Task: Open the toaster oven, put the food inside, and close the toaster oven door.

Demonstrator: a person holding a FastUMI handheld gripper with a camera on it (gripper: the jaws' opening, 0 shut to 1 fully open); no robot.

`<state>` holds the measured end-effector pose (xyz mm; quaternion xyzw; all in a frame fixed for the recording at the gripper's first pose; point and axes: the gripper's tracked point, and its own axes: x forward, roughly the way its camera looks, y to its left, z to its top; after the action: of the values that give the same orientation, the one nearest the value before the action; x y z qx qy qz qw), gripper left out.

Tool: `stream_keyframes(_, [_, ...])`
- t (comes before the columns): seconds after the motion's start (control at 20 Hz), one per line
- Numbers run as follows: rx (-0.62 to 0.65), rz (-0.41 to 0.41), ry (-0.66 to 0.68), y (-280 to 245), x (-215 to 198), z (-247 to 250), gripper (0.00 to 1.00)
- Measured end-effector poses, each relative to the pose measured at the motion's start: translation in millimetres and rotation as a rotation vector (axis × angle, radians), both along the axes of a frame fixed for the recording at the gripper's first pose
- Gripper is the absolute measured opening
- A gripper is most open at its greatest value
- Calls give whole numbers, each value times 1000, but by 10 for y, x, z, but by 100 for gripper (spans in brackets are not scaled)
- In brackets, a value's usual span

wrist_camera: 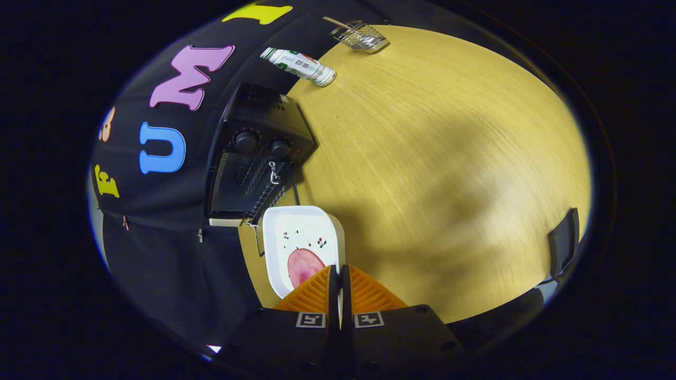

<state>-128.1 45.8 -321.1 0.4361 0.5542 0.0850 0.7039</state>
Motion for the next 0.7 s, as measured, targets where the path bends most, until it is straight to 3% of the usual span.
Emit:
stream_keyframes(0.3, [41, -97, -35, 847, 237, 183, 5])
stream_keyframes(0.7, [10, -354, 4, 1448, 729, -52, 5])
